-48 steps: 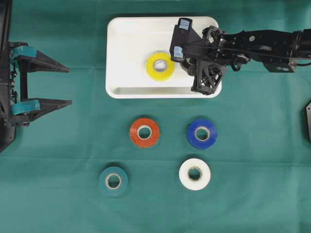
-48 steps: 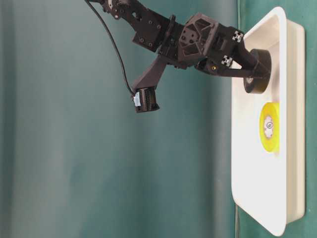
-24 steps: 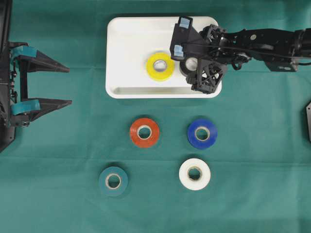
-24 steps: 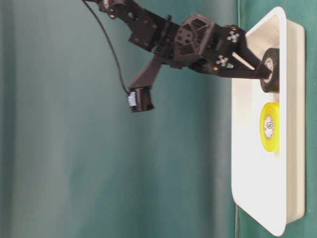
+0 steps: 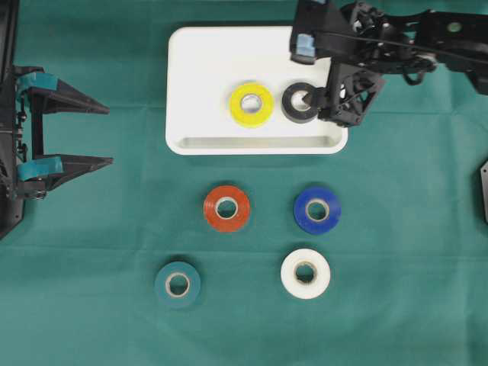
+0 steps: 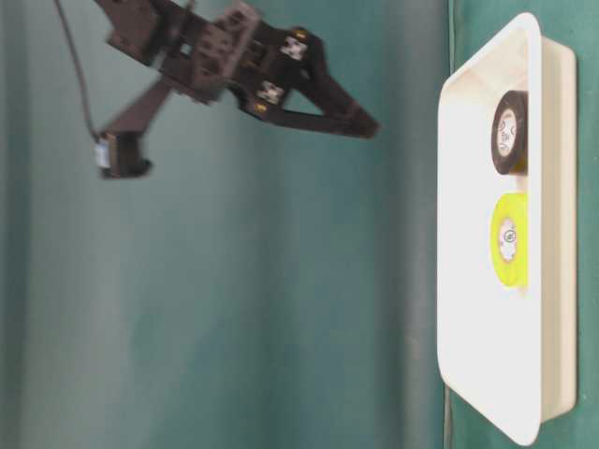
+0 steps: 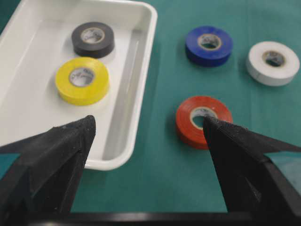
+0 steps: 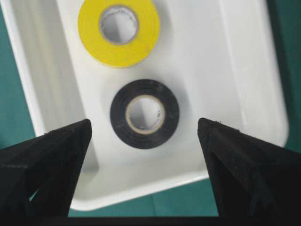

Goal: Pick up the tape from a random location and place it into the white case.

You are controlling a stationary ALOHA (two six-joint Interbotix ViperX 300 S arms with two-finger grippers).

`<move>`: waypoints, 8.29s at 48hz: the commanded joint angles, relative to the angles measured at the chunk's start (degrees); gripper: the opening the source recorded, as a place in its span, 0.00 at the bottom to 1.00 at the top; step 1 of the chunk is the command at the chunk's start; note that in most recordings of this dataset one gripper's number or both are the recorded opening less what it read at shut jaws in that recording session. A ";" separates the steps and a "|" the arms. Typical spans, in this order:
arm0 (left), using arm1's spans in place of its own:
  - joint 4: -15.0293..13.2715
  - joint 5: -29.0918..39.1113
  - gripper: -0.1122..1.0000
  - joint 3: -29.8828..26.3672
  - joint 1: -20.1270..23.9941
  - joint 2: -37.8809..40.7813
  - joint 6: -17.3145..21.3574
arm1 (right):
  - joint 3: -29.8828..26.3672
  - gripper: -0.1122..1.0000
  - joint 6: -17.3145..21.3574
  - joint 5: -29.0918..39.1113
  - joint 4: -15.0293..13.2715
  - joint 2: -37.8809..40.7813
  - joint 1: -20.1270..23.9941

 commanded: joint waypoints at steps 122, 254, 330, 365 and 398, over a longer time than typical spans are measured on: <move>-0.09 -0.26 0.96 -0.35 -2.11 0.26 0.00 | 42.10 0.85 7.47 -32.61 0.62 -42.71 14.15; -0.18 14.85 0.96 -62.58 -6.06 65.30 0.53 | 40.96 0.85 6.94 -30.59 0.09 -42.71 14.24; 0.18 29.53 0.96 -71.37 -7.03 71.46 0.44 | 40.96 0.85 6.94 -29.88 0.00 -42.45 14.15; 0.09 22.32 0.96 -69.70 -7.03 82.88 -0.53 | 41.13 0.85 6.86 -29.88 -0.18 -41.92 14.24; 0.09 21.97 0.95 -69.61 -7.03 85.43 -0.97 | 41.13 0.85 6.86 -29.88 -0.26 -41.57 14.24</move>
